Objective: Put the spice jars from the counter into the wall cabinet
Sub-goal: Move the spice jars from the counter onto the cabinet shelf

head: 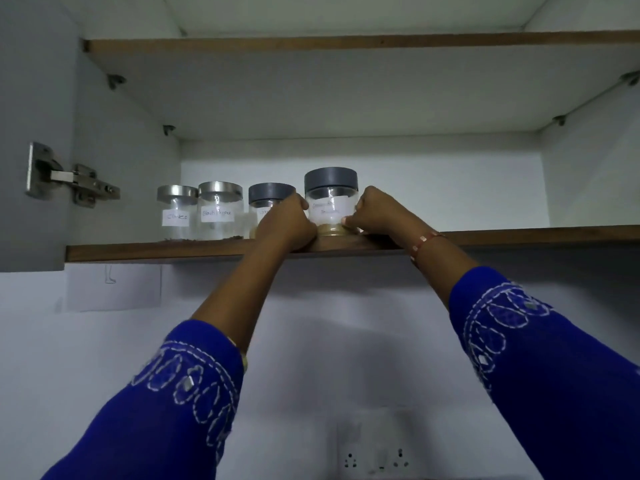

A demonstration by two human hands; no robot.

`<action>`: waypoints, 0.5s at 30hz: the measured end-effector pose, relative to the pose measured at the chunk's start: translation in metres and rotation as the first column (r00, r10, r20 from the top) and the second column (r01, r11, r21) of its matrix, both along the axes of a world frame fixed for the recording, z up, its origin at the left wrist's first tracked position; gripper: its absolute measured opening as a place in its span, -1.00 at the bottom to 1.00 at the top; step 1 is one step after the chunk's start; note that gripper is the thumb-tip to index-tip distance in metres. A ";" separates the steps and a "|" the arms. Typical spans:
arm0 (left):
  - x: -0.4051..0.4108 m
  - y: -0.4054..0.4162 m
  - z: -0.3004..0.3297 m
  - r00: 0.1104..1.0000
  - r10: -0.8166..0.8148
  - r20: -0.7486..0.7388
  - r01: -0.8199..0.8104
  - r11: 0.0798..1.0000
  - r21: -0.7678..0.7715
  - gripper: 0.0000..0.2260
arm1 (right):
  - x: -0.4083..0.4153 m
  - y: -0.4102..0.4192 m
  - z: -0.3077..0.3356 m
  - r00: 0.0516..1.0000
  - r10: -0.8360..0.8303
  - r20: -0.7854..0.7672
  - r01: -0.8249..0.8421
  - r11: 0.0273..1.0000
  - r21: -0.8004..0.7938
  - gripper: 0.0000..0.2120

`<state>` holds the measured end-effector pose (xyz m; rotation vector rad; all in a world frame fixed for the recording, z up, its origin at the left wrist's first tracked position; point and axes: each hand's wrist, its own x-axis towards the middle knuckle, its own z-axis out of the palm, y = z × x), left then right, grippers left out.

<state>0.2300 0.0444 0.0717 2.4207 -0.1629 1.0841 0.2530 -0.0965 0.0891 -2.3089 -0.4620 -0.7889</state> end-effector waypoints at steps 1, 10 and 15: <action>0.003 -0.001 0.004 0.998 0.018 -0.057 -0.016 0.999 0.045 -0.63 | 0.004 0.002 0.003 0.999 -0.031 -0.023 0.030 0.998 -0.054 -0.65; 0.030 0.000 0.026 0.928 0.181 -0.325 -0.075 0.947 0.313 -0.76 | 0.023 0.005 0.016 0.985 -0.107 -0.134 0.071 0.966 -0.247 -0.89; 0.039 0.001 0.026 0.943 0.146 -0.300 -0.057 0.956 0.287 -0.86 | 0.022 0.007 0.013 0.992 -0.016 -0.126 0.004 0.996 -0.091 -0.76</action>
